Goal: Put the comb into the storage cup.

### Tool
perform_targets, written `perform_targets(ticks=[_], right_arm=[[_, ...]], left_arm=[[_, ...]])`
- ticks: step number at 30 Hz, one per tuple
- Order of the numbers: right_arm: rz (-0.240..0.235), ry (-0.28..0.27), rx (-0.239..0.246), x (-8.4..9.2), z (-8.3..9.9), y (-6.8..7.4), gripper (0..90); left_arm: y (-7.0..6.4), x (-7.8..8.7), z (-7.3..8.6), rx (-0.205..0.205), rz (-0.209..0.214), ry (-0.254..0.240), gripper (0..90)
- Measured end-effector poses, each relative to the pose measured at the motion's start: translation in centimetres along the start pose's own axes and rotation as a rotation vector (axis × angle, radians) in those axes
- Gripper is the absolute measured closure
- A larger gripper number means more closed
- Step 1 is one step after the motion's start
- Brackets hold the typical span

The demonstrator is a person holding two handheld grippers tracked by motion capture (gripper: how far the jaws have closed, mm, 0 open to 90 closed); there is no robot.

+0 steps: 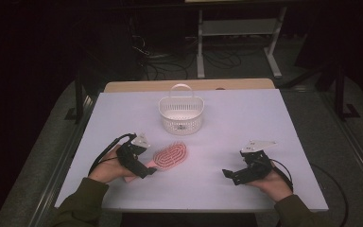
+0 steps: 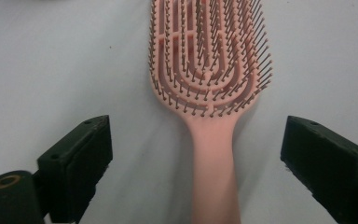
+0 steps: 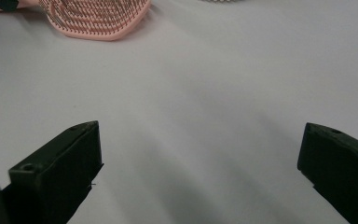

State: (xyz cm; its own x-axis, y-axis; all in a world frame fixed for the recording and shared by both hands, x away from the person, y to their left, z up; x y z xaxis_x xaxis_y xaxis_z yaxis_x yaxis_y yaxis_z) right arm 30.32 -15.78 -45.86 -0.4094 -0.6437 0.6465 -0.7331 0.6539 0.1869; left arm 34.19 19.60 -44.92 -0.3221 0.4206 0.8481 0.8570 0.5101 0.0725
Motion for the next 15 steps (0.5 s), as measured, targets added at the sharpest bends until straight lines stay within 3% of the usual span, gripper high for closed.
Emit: perform_targets(ticks=[10, 15], right_arm=[[0.001, 0.000, 0.001, -0.03, -0.01, -0.02, 0.0], [-0.001, 0.002, 0.001, -0.01, 0.01, 0.00, 0.0]], left_arm=[[-0.30, 0.11, -0.12, -0.004, 0.013, 0.008, 25.4], [-0.44, -0.07, -0.12, -0.008, 0.020, 0.038, 34.3]])
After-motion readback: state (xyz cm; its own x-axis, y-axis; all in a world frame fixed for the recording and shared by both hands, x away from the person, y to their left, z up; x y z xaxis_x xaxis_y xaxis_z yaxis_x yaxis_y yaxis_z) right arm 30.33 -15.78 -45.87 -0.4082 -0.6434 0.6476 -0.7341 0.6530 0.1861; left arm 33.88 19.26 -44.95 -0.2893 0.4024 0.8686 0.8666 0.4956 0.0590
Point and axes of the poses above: each handheld gripper's, and its own axes: x roughly backward along the jaws, z roughly out of its underside, y roughly to its left, the point moved 4 cm from there along -x, roughly forward along the jaws, and after that the axes turned 5 degrees about -z, right-handed, at the moved point
